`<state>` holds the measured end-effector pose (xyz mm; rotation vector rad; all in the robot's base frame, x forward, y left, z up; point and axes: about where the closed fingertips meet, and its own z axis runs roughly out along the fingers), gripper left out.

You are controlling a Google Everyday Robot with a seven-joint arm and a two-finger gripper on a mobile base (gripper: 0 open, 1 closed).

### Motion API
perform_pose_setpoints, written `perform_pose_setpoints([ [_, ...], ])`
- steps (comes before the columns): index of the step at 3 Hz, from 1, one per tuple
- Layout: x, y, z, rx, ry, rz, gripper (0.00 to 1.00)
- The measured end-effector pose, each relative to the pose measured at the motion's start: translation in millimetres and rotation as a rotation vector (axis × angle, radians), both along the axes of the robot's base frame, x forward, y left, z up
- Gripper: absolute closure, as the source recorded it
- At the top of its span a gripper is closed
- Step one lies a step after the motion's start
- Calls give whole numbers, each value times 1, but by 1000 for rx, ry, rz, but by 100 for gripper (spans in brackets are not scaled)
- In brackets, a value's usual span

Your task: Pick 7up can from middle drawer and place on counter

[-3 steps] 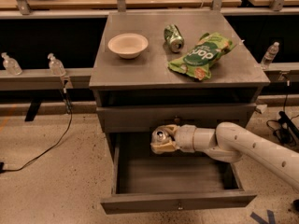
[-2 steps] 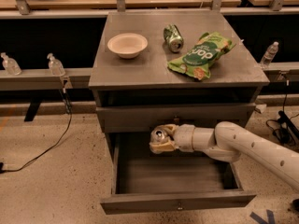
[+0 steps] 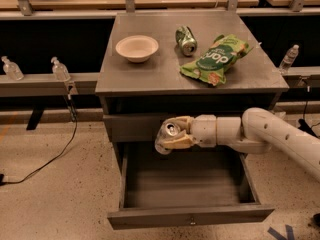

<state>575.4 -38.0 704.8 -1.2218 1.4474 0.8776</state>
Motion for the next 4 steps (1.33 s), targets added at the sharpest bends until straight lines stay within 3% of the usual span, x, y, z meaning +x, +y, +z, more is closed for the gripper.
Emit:
perform_pose_setpoints([
  [2, -9, -6, 81, 57, -13, 94, 100],
  [4, 14, -1, 158, 120, -104, 220, 100],
])
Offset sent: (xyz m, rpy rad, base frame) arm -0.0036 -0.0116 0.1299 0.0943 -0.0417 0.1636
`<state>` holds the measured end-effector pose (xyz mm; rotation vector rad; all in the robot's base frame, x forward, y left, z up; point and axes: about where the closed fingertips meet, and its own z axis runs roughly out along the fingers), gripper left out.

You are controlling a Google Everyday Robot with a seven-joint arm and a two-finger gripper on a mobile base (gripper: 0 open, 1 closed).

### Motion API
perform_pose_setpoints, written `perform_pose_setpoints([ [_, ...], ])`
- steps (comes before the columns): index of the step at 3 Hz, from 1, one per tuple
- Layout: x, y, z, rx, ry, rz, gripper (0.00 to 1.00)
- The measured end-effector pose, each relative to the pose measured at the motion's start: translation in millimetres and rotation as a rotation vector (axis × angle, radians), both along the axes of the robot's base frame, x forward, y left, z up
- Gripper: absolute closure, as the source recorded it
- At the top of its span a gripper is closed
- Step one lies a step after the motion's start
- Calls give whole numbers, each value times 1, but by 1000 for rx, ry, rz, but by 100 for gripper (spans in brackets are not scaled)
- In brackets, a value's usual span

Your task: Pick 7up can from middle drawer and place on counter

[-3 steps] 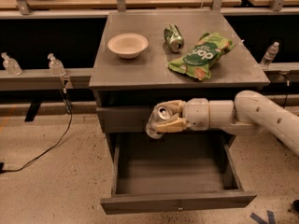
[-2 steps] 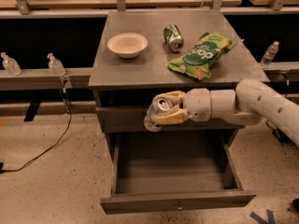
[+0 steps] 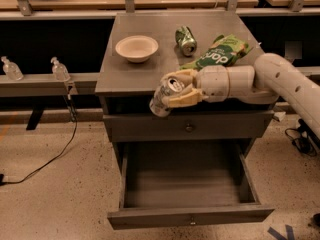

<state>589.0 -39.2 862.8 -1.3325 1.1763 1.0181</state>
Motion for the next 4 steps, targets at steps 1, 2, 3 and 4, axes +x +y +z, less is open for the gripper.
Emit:
perform_pose_setpoints([
  [1, 15, 3, 32, -27, -34, 3, 100],
  [2, 32, 1, 51, -30, -34, -2, 100],
  [3, 48, 1, 64, -24, -24, -15, 100],
  [4, 65, 4, 65, -40, 15, -47, 100],
])
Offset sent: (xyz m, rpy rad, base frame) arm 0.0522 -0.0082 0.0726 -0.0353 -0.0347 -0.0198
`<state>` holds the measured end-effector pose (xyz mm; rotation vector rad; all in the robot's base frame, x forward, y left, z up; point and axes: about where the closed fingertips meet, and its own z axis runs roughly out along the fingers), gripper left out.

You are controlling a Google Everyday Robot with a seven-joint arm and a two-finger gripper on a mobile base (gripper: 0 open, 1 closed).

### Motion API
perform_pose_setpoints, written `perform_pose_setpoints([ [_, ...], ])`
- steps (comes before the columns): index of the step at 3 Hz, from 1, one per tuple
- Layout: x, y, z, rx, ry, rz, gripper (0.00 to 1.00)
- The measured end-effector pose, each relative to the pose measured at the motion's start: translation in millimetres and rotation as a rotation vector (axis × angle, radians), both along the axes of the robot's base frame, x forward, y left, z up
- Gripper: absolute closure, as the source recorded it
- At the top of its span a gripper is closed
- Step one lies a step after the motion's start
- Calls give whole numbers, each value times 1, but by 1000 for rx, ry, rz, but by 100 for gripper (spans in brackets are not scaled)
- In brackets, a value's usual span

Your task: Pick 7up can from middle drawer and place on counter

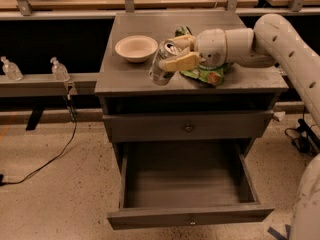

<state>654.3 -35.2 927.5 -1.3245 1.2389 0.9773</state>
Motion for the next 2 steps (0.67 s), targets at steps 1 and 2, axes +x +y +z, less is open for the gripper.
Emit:
perform_pose_setpoints([
  [1, 23, 13, -7, -94, 71, -39, 100],
  [2, 33, 23, -14, -170, 120, -43, 100],
])
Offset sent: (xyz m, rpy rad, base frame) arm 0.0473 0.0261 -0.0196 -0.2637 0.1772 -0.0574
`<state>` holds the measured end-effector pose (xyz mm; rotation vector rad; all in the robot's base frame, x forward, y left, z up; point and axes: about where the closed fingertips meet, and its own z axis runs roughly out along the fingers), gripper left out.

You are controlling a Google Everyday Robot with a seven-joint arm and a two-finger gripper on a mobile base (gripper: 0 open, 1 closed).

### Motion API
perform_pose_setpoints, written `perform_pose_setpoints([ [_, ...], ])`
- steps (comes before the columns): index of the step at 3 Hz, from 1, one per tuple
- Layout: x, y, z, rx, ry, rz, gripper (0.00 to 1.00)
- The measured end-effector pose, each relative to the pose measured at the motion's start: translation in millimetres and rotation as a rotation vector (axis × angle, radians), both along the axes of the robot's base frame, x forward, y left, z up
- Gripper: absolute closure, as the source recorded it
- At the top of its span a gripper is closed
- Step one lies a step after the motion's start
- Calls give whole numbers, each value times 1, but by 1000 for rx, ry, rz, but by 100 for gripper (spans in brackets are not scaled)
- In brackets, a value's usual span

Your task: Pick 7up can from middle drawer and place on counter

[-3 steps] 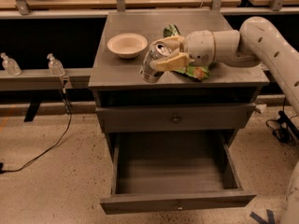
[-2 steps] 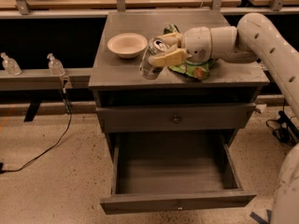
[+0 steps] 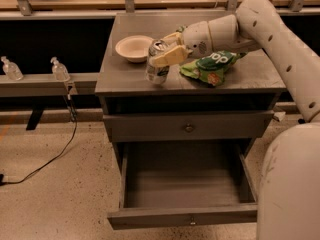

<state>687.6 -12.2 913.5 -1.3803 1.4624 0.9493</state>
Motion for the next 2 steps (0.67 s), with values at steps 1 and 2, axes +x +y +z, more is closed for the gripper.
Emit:
perform_pose_setpoints([
  [1, 11, 12, -14, -119, 61, 14, 98],
  [2, 15, 15, -22, -174, 85, 16, 76],
])
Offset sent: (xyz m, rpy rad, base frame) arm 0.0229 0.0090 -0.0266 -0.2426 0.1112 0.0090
